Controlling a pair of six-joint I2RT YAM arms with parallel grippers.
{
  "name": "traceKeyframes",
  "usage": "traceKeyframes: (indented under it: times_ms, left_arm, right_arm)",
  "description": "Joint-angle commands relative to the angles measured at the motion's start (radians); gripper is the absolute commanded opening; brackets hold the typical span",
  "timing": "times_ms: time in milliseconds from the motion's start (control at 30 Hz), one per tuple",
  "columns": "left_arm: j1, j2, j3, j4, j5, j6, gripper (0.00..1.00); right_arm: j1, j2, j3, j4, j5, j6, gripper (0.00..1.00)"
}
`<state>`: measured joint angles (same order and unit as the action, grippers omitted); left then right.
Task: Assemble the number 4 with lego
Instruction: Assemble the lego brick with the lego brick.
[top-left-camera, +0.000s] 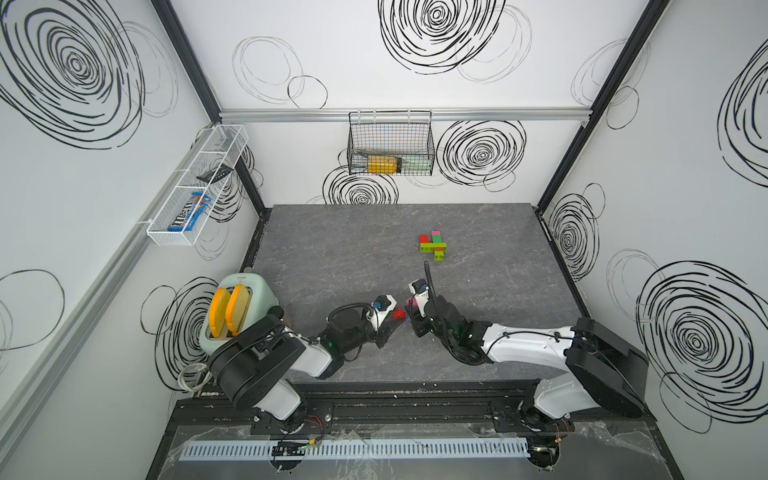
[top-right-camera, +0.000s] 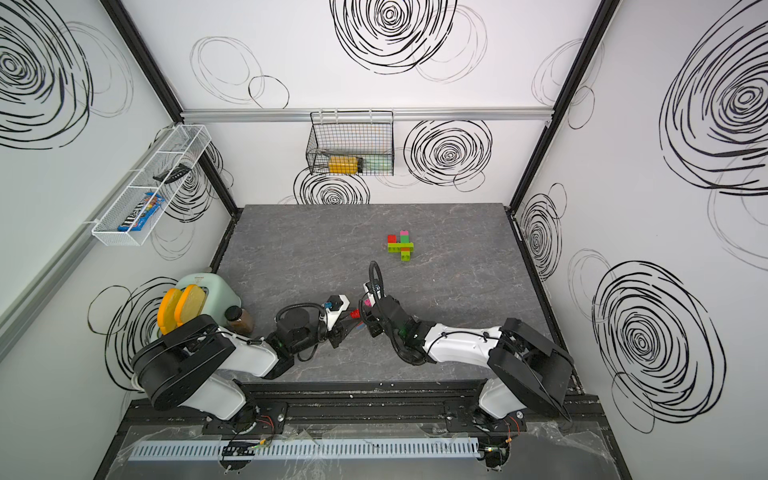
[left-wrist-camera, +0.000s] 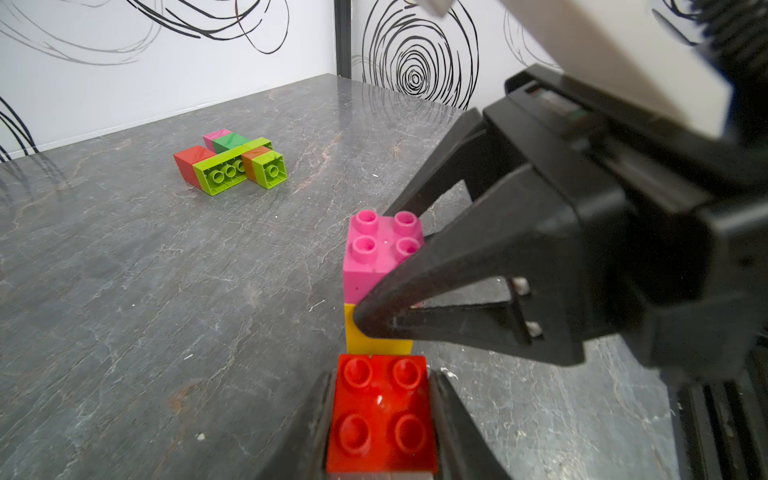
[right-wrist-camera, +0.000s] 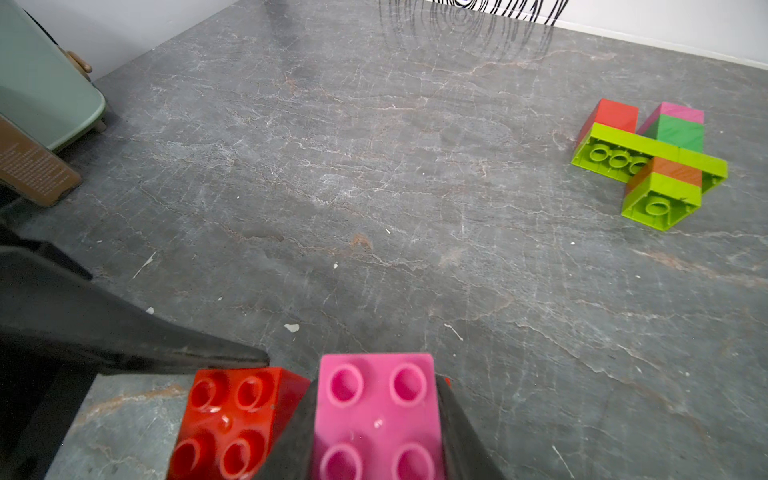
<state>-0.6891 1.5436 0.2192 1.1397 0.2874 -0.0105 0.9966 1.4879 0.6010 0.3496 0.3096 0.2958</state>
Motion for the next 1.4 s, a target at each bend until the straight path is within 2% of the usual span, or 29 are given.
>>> traceKeyframes:
  times_ms: [0,433,733,800,933,1067,1167,1367]
  left_arm:
    - [-0.024,0.056,-0.053,-0.196,0.04,-0.037,0.0]
    - [-0.023,0.05,-0.034,-0.24,0.058,-0.034,0.0]
    - [-0.015,0.04,-0.017,-0.277,0.073,-0.039,0.01]
    - [-0.015,0.03,-0.018,-0.278,0.065,-0.041,0.31]
    - [-0.011,-0.026,-0.024,-0.274,0.074,-0.035,0.6]
    - [0.009,-0.042,-0.036,-0.218,0.088,-0.022,0.77]
    - [0.017,-0.007,-0.03,-0.167,0.099,0.009,0.81]
    - [0.045,0.065,-0.039,0.043,0.049,0.074,0.77]
  right_arm:
    - [0.032,0.141,-0.074,-0.368,-0.187,0.111,0.0]
    - [0.105,0.198,-0.061,-0.402,-0.18,0.178,0.0]
    - [0.107,0.225,-0.06,-0.407,-0.198,0.2,0.0]
    - [0.107,0.21,-0.07,-0.402,-0.196,0.205,0.0]
    - [0.101,0.203,-0.075,-0.406,-0.187,0.212,0.0]
    - [0.089,0.212,-0.071,-0.406,-0.193,0.209,0.0]
    - [0.082,0.208,-0.073,-0.406,-0.195,0.207,0.0]
    - [0.073,0.204,-0.076,-0.403,-0.195,0.209,0.0]
